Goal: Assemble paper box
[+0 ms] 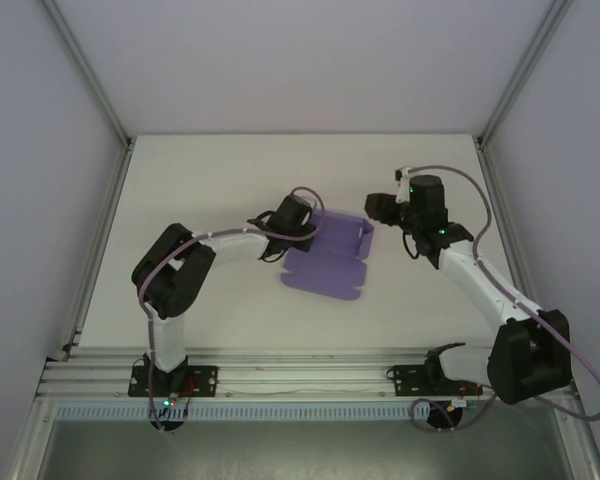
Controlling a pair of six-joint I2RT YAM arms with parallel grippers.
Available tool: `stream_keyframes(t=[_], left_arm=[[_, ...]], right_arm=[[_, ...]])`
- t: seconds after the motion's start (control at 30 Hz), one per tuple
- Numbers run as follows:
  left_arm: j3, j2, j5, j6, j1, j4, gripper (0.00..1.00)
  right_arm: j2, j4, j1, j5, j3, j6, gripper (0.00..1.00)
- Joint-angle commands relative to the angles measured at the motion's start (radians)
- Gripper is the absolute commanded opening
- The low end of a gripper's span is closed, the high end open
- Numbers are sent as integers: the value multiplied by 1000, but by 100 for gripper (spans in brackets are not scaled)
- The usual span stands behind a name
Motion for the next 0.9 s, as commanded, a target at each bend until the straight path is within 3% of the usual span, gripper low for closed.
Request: stream_keyframes(t=[0.0,0.13,0.47,0.87], left_arm=[[-62,-40,-43,35,-5,183,0],[-110,-29,-74,42,-7,270,0],[-140,-15,-68,59,-13,328,0],[-153,21,-75,55,-17,379,0]], right_arm=[[100,-76,-6,18,95,63,33],[229,-14,16,-209,167,130,14],[379,9,94,-289,192,158,11],[442,94,132,-406,206,205,10]])
